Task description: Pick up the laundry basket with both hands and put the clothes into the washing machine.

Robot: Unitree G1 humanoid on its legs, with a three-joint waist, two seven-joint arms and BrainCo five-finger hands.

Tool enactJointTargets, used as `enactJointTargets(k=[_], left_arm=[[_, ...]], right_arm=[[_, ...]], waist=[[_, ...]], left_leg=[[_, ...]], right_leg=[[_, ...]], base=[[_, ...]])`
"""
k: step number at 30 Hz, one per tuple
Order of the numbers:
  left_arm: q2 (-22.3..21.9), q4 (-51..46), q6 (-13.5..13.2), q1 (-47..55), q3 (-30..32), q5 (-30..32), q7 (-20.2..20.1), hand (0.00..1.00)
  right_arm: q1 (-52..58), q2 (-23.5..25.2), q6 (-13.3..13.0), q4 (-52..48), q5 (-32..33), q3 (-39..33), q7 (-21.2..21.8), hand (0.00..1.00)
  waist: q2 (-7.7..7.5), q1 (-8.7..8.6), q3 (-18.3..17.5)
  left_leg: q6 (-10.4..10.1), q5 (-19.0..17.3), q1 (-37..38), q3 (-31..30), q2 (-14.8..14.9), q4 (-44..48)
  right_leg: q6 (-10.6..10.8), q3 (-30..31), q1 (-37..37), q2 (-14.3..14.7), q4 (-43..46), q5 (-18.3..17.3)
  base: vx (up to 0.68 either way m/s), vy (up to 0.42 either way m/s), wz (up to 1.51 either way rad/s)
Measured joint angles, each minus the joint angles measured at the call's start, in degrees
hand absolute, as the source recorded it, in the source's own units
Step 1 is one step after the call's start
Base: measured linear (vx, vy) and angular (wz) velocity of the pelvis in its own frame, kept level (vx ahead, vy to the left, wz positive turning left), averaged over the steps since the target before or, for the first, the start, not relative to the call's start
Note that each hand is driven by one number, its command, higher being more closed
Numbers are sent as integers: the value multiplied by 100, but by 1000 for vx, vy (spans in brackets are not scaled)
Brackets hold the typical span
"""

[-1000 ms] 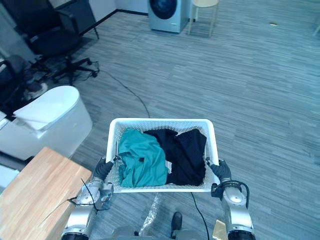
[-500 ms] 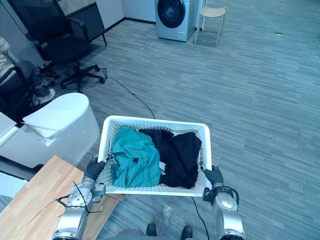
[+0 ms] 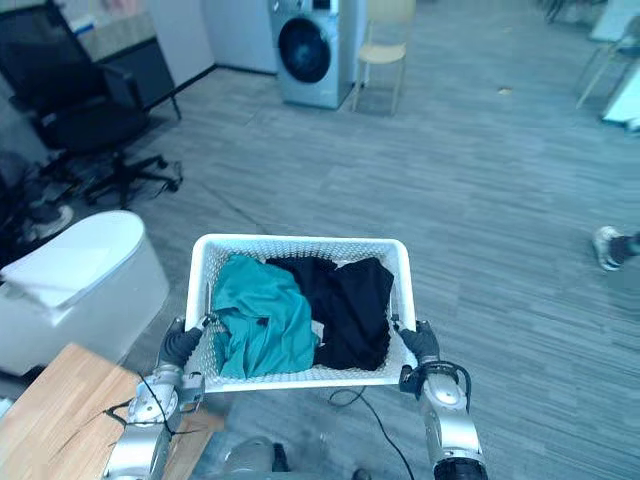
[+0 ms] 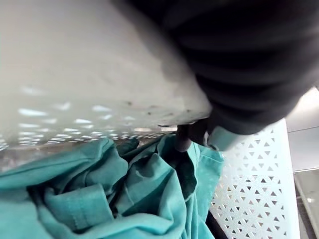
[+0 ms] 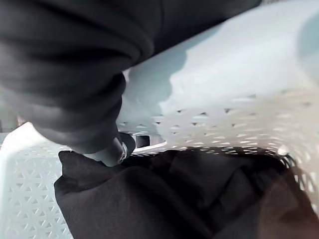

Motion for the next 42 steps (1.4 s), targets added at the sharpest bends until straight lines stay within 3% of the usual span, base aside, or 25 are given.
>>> enactJointTargets(k=[2,6,7,9,10,12,13,14,15,19,21,23,24,26,28,29,30,31,32,35,37,38,40,41,42], left_arm=[[-98,-159,-12,-9,2,1,2,100],[-202,-320,-14,3,8,9,17,100],[-186,-322,-14,11,8,9,22,100],[-91,-336,-16,63,10,8,69,100],[20,-346,-16,174,23,8,135,100],[192,-350,-6,240,8,9,132,100],[279,-353,55,239,-4,10,127,100],[323,-356,70,238,-8,12,127,100],[378,-356,81,236,0,12,133,100],[349,-357,82,171,-27,9,65,100],[342,-352,82,76,-20,10,-35,100],[341,-288,82,50,2,18,-36,100],[344,-252,83,45,3,32,-37,100],[128,-41,85,9,-4,80,-38,100],[10,20,82,-13,-5,78,-22,100],[-2,51,83,-14,14,68,-18,100],[19,157,85,-28,33,50,-23,100],[30,220,85,-43,4,-1,-28,100],[21,236,84,-19,12,-1,-27,100],[15,257,83,-9,15,-8,-43,100],[-31,256,81,-14,56,-58,-52,100],[-41,255,81,-14,143,-85,-82,100],[-82,255,81,-10,199,-105,-76,100],[-98,259,82,-7,204,-103,-55,100],[-98,259,81,15,192,-97,-30,100]], right_arm=[[-67,-121,1,-121,-22,-9,-23,100],[-143,-135,-3,-164,-64,-6,-81,100],[-143,-121,-4,-164,-67,-5,-83,100],[-90,12,-4,-163,-124,9,-87,100],[-58,153,-7,-165,-215,33,-70,100],[-10,352,14,-61,-322,-10,-67,100],[-15,400,18,65,-384,-30,-61,100],[-15,446,19,105,-412,-41,-61,100],[-23,501,18,111,-419,-44,-61,100],[-42,471,17,104,-458,-113,-61,100],[-81,412,17,105,-459,-123,-61,100],[-77,411,18,92,-463,-104,-61,100],[-45,406,19,92,-465,-86,-61,100],[-9,264,47,96,-469,-91,-62,100],[-80,173,60,97,-467,-66,-59,100],[-111,150,73,103,-468,-42,-60,100],[-126,108,91,111,-476,6,-64,100],[-130,67,94,119,-530,4,-77,100],[-155,31,99,120,-578,2,-103,100],[-170,17,95,118,-690,5,-113,100],[-194,14,93,117,-690,5,-113,100],[-253,31,92,117,-690,32,-98,100],[-297,-1,78,116,-689,85,-88,100],[-291,13,80,139,-690,90,-94,100],[-293,76,79,223,-690,118,-119,100]], waist=[[-29,-10,33],[37,5,29],[35,1,28],[-227,-5,17],[-361,8,8],[-541,-6,73],[-547,-56,82],[-500,-104,111],[-436,-128,152],[-299,-229,204],[-236,-316,234],[-310,-317,195],[-316,-318,183],[92,-341,-10],[438,-264,-97],[478,-248,-97],[494,-199,-92],[494,-107,-84],[430,-68,-41],[230,-59,32],[189,19,65],[117,27,107],[24,30,176],[121,53,144],[-31,54,142]], left_leg=[[-33,18,-294,-108,-178,-862],[-594,377,-129,-704,-265,-3473],[-583,380,-123,-825,-271,-3500],[-422,556,27,-890,-504,-3064],[-139,546,71,-786,-563,-2577],[91,58,414,-478,-634,-2179],[183,-125,723,-418,-693,-2225],[234,-215,887,-366,-693,-2297],[240,-376,1217,-316,-695,-2482],[110,-451,2040,-128,-677,-3111],[-97,-599,2374,-123,-531,-3252],[-380,-838,2748,-139,-499,-3296],[-547,-1043,2996,-175,-461,-3284],[-690,-1177,3205,-368,15,-2962],[-760,-773,2736,-624,656,-1538],[-707,-415,2568,-624,820,-1044],[-472,698,2212,-575,1146,-82],[-363,883,1950,-495,1360,659],[27,556,1614,-330,1490,1520],[165,-98,898,32,1231,1812],[86,-370,395,63,919,955],[20,-352,110,-1,468,-408],[-303,-56,82,-31,79,-2171],[-239,691,72,-112,-86,-2940],[79,1053,189,-183,-300,-2908]], right_leg=[[-14,142,-144,-166,94,-13],[204,442,-224,-217,548,-488],[250,506,-258,-229,853,-761],[361,629,-428,-520,1806,-1371],[638,429,-1060,-773,3551,-1324],[1385,185,-1611,-1289,5056,-722],[1172,-129,-1827,-1616,5689,-223],[1076,-287,-1901,-1715,5915,-301],[734,-541,-2133,-1818,6122,-709],[442,-1359,-2611,-1797,4412,-976],[429,-1595,-2728,-1613,2214,-357],[452,-1891,-2664,-1576,1332,0],[276,-1910,-2588,-1532,1367,120],[156,-1918,-2645,-1321,2188,511],[-12,-1964,-2576,-884,2649,151],[-78,-1936,-2495,-769,2666,59],[-136,-1836,-2182,-492,2447,-60],[-166,-1753,-1880,-298,2182,-82],[-168,-1546,-1453,-115,1816,-83],[-135,-1294,-603,-55,1136,-61],[-134,-1250,-235,-60,855,-62],[52,-1337,21,-218,663,-141],[336,-1467,242,-379,541,-263],[602,-1473,488,-408,448,-396],[766,-1463,658,-513,444,-510]], base=[[155,44,-58],[247,129,-45],[463,275,-42],[425,217,-50],[439,175,-56],[570,240,-56],[506,198,-41],[493,156,-36],[379,102,-30],[445,47,-8],[556,-48,25],[574,-149,17],[736,-241,20],[642,-229,11],[633,-286,-35],[859,-365,-76],[591,-214,-75],[555,-165,-93],[427,-105,-72],[580,-48,-53],[458,88,-33],[452,147,-22],[393,180,-13],[473,255,1],[485,261,15]])
